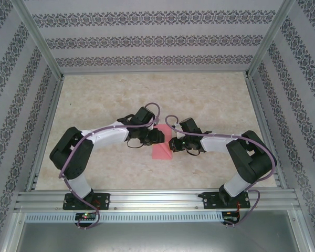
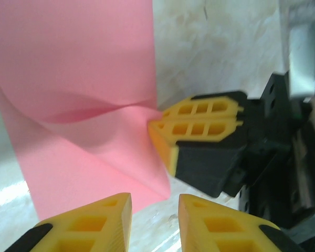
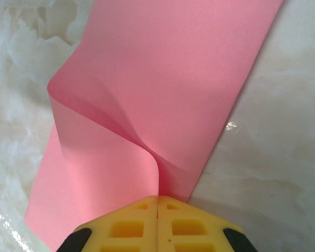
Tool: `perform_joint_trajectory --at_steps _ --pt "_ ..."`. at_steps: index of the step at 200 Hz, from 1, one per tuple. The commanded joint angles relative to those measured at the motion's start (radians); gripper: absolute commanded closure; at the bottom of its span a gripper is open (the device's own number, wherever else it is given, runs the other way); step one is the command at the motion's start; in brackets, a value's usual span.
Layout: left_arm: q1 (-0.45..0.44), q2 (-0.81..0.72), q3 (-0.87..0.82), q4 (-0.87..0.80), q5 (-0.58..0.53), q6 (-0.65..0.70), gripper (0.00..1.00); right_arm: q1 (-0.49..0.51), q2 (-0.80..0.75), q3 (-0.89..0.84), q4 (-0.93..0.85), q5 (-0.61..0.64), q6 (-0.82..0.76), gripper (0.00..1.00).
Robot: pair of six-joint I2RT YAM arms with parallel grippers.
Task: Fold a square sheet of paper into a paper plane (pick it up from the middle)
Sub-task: Fold the triangle a second time at the center of the table.
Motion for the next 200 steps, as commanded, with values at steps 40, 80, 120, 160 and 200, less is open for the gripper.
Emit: perform_joint_trajectory --at_steps 40,80,120,160,200 --pt "0.012 0.111 0.027 0.226 0.088 -0.169 0.69 0.013 0.024 -0.013 -0.01 0.04 -0.023 0.94" --pt "0.012 0.152 0.022 0.262 0.102 -0.175 0.68 0.013 0.022 -0.014 -0.006 0.039 -0.023 0.94" --pt "0.012 0.172 0.008 0.273 0.088 -0.169 0.68 0.013 0.023 -0.013 -0.006 0.035 -0.024 0.94" --pt "0.013 0.188 -0.016 0.245 0.04 -0.148 0.69 0.014 0.023 -0.014 -0.008 0.036 -0.023 0.94" --pt "0.013 0.21 -0.038 0.242 0.019 -0.134 0.7 0.014 0.026 -0.011 -0.011 0.036 -0.024 0.93"
